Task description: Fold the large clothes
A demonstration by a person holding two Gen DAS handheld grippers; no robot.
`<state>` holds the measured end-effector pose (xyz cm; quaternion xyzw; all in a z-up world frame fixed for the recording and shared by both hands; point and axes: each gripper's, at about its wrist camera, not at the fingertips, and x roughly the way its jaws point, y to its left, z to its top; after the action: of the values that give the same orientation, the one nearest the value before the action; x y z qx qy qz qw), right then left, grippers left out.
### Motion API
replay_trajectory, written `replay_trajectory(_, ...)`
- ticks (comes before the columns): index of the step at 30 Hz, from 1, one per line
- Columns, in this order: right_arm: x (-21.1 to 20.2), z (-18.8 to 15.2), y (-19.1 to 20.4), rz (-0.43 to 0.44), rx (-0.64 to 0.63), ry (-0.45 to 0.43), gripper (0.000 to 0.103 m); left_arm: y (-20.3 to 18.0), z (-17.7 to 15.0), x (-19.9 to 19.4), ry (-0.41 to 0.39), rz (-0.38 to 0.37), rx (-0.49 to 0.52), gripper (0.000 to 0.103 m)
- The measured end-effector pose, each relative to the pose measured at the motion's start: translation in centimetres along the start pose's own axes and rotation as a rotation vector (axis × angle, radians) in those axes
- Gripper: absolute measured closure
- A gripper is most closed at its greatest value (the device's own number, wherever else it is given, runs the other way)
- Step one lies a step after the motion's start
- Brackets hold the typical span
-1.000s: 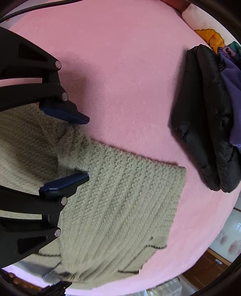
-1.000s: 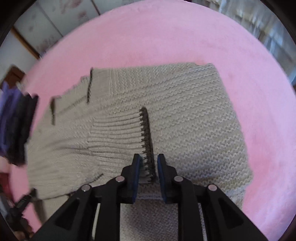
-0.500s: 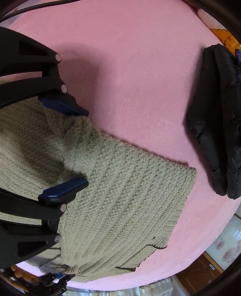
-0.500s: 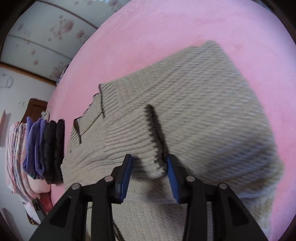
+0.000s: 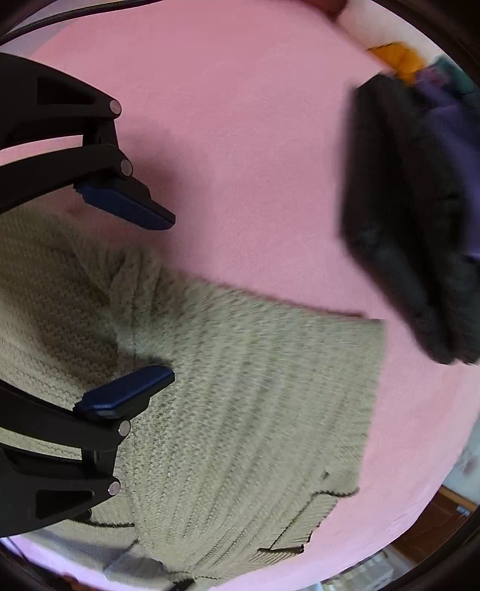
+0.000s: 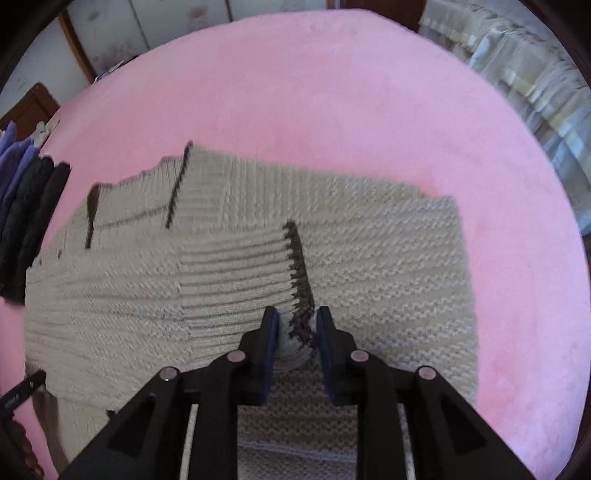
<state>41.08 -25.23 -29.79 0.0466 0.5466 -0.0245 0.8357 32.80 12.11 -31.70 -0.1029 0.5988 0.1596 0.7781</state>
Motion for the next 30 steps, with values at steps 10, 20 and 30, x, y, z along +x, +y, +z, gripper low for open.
replay_trajectory(10,-1.9,-0.4,10.3,0.328,-0.143,-0.057,0.071,-9.1,3.5,-3.0,-0.2,-0.102,0.195,0.029)
replay_trajectory(20,4.4,-0.2,6.8,0.229,-0.084,-0.005,0.103,-10.5,6.8,3.9,-0.135,-0.057,0.231,0.034)
replay_trajectory(30,2.3,-0.7,-0.2,0.124,-0.003,-0.048,0.103,-8.9,7.4,2.8,-0.142,0.002,0.262,0.034)
